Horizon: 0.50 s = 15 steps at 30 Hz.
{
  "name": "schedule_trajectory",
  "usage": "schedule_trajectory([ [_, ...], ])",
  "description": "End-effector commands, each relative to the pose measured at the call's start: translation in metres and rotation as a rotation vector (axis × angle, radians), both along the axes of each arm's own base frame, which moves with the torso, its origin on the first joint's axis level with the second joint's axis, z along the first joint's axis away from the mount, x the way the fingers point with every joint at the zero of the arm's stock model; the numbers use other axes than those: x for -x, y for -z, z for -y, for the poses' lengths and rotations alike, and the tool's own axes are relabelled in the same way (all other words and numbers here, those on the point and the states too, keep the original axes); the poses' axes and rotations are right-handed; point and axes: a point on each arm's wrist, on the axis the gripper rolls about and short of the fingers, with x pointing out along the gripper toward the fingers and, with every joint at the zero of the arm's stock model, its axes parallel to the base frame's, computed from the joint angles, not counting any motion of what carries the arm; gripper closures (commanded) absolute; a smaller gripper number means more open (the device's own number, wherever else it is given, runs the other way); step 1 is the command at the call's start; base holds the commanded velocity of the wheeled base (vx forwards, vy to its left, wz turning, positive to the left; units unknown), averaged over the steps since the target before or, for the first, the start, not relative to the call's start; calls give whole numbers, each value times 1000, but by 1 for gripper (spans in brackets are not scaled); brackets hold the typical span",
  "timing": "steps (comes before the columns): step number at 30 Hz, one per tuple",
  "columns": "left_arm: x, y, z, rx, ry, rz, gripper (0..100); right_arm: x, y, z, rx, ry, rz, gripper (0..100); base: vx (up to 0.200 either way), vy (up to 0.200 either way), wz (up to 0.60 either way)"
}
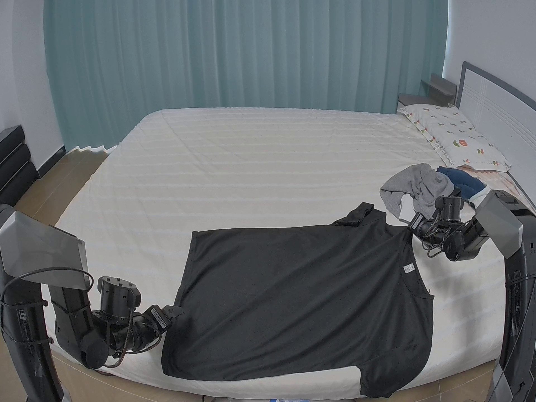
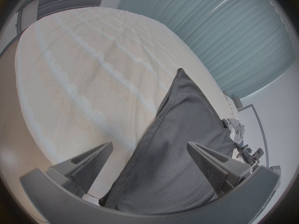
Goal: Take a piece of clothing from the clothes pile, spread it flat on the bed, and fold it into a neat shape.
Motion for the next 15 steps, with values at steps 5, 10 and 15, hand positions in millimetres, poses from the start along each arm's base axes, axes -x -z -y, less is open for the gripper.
schedule_trajectory([
  [5,0,0,0,0,0,2,0,1,14,1,64,1,-30,100,0,0,0],
  [10,0,-2,0,1,3,16,0,7,15,0,65,-4,-45,0,0,0,0],
  [15,-9,-8,2,14,-3,89,0,23,-15,-6,39,-18,-9,0,0,0,0],
])
